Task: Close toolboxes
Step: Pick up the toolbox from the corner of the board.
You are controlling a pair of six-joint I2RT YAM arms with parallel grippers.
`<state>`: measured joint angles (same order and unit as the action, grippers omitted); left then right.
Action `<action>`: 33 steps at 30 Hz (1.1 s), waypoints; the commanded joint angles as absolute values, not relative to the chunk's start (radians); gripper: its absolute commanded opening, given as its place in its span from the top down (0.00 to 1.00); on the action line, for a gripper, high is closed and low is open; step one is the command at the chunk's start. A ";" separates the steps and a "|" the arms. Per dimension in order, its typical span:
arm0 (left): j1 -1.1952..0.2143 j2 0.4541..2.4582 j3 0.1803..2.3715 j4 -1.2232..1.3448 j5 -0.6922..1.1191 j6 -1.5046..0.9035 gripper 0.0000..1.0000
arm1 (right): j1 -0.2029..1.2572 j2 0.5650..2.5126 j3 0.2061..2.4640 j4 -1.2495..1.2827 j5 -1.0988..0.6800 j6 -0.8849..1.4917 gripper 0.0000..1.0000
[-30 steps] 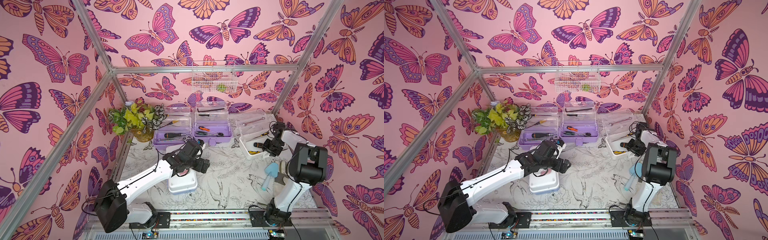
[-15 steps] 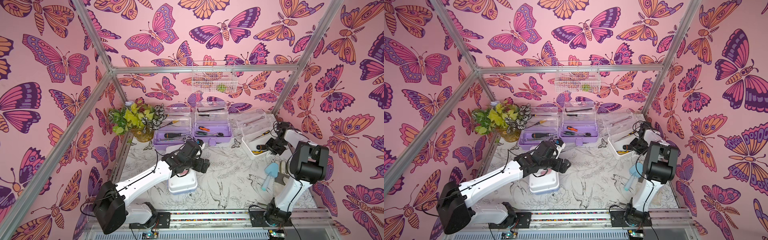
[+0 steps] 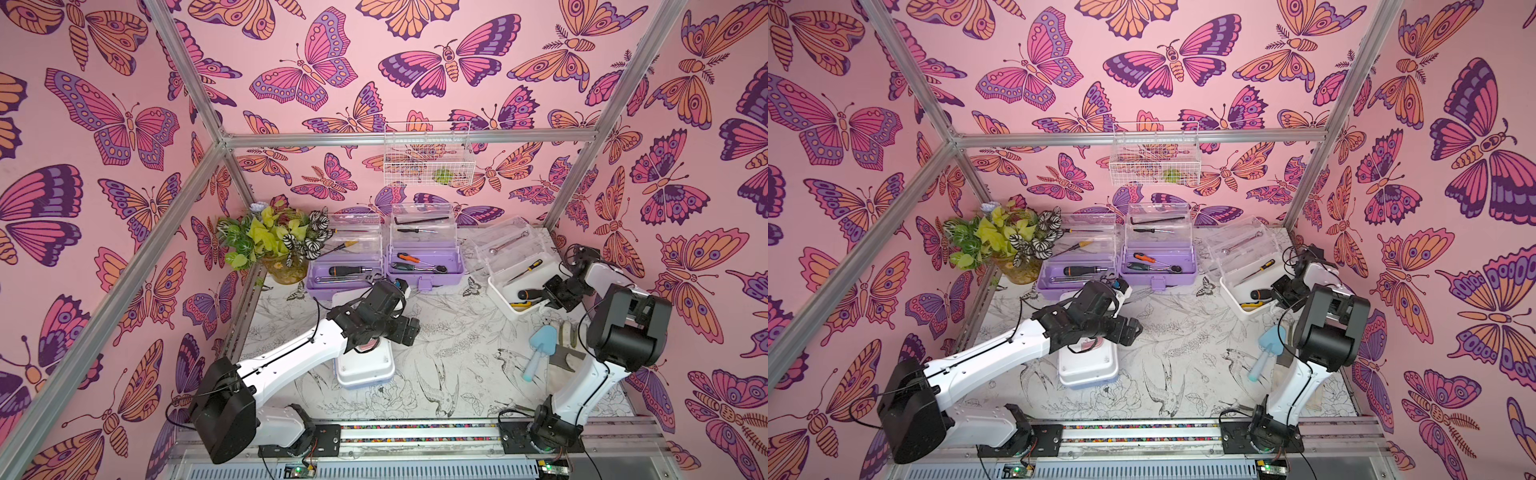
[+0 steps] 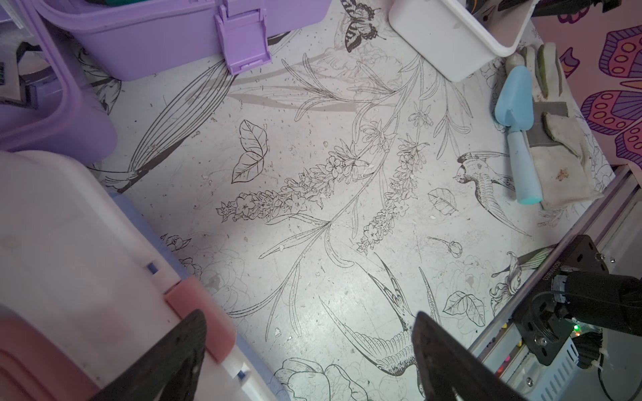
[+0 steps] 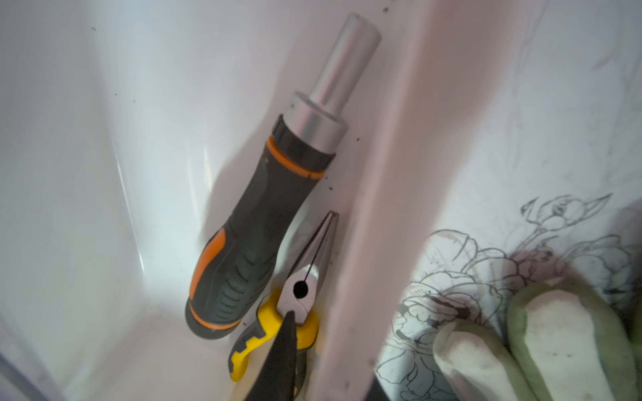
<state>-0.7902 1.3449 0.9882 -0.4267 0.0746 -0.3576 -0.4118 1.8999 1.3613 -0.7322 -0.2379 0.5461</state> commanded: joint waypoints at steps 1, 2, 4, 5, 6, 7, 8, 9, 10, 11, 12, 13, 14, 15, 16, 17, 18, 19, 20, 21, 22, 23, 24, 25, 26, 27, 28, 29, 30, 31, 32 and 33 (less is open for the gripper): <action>-0.784 1.349 1.006 -0.445 0.053 -0.357 0.08 | -0.430 1.795 1.386 -0.712 -0.372 0.473 1.00; -0.783 1.349 1.005 -0.446 0.054 -0.359 0.08 | -0.439 1.782 1.387 -0.712 -0.376 0.469 1.00; -0.784 1.351 1.006 -0.446 0.054 -0.359 0.08 | -0.450 1.771 1.394 -0.721 -0.384 0.459 1.00; -0.784 1.353 1.008 -0.445 0.054 -0.359 0.08 | -0.454 1.763 1.396 -0.725 -0.389 0.456 1.00; -0.784 1.353 1.009 -0.445 0.055 -0.357 0.08 | -0.455 1.760 1.396 -0.726 -0.395 0.454 1.00; -0.784 1.353 1.011 -0.444 0.055 -0.357 0.08 | -0.457 1.755 1.393 -0.728 -0.402 0.450 1.00; -0.784 1.352 1.012 -0.446 0.055 -0.356 0.08 | -0.457 1.748 1.390 -0.729 -0.403 0.449 1.00; -0.784 1.350 1.012 -0.446 0.053 -0.355 0.08 | -0.458 1.741 1.387 -0.728 -0.405 0.449 1.00; -0.784 1.348 1.013 -0.448 0.054 -0.354 0.08 | -0.461 1.729 1.380 -0.725 -0.408 0.449 1.00; -0.784 1.345 1.014 -0.450 0.053 -0.353 0.08 | -0.464 1.715 1.373 -0.719 -0.415 0.455 1.00; -0.784 1.343 1.016 -0.454 0.051 -0.351 0.08 | -0.471 1.702 1.364 -0.714 -0.425 0.462 1.00; -0.784 1.342 1.017 -0.455 0.051 -0.350 0.08 | -0.477 1.688 1.358 -0.712 -0.433 0.466 1.00; -0.784 1.341 1.017 -0.456 0.049 -0.350 0.08 | -0.480 1.673 1.353 -0.715 -0.438 0.466 1.00; -0.784 1.341 1.018 -0.456 0.049 -0.348 0.08 | -0.484 1.662 1.351 -0.720 -0.443 0.465 1.00; -0.783 1.341 1.019 -0.456 0.049 -0.348 0.08 | -0.489 1.649 1.351 -0.727 -0.448 0.466 1.00; -0.783 1.342 1.021 -0.457 0.049 -0.347 0.07 | -0.494 1.639 1.350 -0.726 -0.455 0.470 1.00; -0.783 1.346 1.023 -0.457 0.051 -0.347 0.08 | -0.499 1.630 1.348 -0.726 -0.468 0.474 1.00; -0.784 1.347 1.025 -0.457 0.053 -0.345 0.08 | -0.507 1.623 1.351 -0.726 -0.485 0.478 1.00; -0.784 1.349 1.028 -0.457 0.056 -0.345 0.08 | -0.516 1.617 1.354 -0.727 -0.501 0.481 1.00; -0.784 1.350 1.028 -0.457 0.058 -0.345 0.08 | -0.521 1.613 1.358 -0.736 -0.509 0.481 1.00; -0.784 1.349 1.028 -0.457 0.060 -0.347 0.08 | -0.526 1.609 1.367 -0.747 -0.509 0.475 1.00; -0.784 1.348 1.028 -0.456 0.060 -0.347 0.08 | -0.531 1.604 1.376 -0.760 -0.511 0.470 1.00; -0.784 1.347 1.028 -0.456 0.060 -0.347 0.08 | -0.534 1.599 1.384 -0.769 -0.512 0.464 1.00; -0.784 1.345 1.028 -0.457 0.058 -0.345 0.08 | -0.538 1.593 1.389 -0.776 -0.517 0.464 1.00; -0.783 1.342 1.029 -0.458 0.058 -0.344 0.08 | -0.546 1.584 1.392 -0.778 -0.528 0.467 1.00; -0.784 1.341 1.030 -0.457 0.058 -0.344 0.08 | -0.552 1.580 1.394 -0.779 -0.545 0.469 1.00; -0.784 1.341 1.033 -0.462 0.059 -0.342 0.08 | -0.560 1.579 1.396 -0.780 -0.564 0.473 1.00; -0.783 1.341 1.037 -0.466 0.060 -0.341 0.08 | -0.564 1.579 1.401 -0.786 -0.572 0.474 1.00; -0.784 1.341 1.040 -0.468 0.060 -0.339 0.08 | -0.567 1.579 1.404 -0.790 -0.569 0.474 1.00; -0.783 1.339 1.041 -0.471 0.060 -0.339 0.08 | -0.570 1.544 1.407 -0.793 -0.567 0.474 1.00; -0.784 1.339 1.043 -0.472 0.060 -0.338 0.08 | -0.575 1.541 1.411 -0.794 -0.570 0.473 1.00; -0.783 1.338 1.045 -0.474 0.061 -0.338 0.08 | -0.578 1.540 1.414 -0.797 -0.573 0.473 1.00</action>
